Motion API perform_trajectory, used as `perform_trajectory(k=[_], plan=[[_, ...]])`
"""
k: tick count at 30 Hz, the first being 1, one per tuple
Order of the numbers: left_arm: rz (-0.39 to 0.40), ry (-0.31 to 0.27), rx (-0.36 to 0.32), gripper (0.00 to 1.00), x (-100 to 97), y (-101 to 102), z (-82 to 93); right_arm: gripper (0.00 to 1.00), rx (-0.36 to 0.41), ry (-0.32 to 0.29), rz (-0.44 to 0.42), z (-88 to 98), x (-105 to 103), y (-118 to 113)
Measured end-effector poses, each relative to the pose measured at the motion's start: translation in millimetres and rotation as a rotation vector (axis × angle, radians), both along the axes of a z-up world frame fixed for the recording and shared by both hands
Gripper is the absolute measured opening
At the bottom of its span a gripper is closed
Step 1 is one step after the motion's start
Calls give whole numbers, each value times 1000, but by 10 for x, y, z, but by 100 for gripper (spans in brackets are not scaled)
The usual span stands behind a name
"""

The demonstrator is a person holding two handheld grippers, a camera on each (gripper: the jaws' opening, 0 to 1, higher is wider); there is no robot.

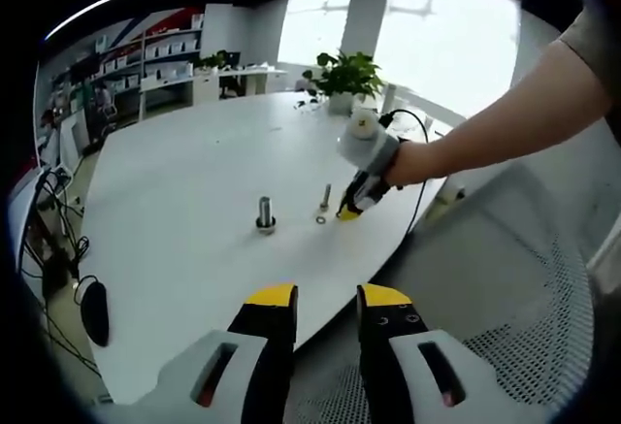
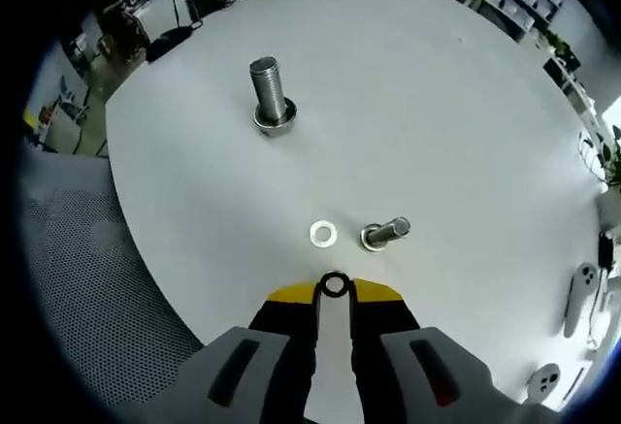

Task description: Place the washer onto the threaded stud by aligning its center hole with the stud, sliding it down to the base, and recovering from edge contact or off-axis alignment until the washer reaches the visible bottom stop.

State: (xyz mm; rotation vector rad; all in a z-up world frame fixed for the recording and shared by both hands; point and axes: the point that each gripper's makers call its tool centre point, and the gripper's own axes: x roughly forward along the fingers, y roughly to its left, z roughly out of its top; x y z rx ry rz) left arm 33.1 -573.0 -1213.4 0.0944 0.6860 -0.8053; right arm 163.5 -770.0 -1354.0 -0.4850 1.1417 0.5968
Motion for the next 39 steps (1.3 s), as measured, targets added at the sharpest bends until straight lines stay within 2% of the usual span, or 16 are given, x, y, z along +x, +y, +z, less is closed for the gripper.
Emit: perform_trajectory(k=[7, 14, 23, 28, 39], plan=[[8, -3, -3, 22, 11, 11, 3, 13, 22, -40, -13, 152, 69, -52], [0, 3, -1, 23, -5, 3, -5, 13, 33, -132, 8, 373, 146, -49], [-3, -2, 0, 23, -5, 1, 0, 13, 40, -198, 45, 544, 271, 0], [-5, -3, 2, 23, -6, 0, -2, 13, 33, -190, 53, 513, 360, 36], [-19, -4, 12, 23, -17, -14, -9, 13, 25, -162, 36, 419, 371, 35]])
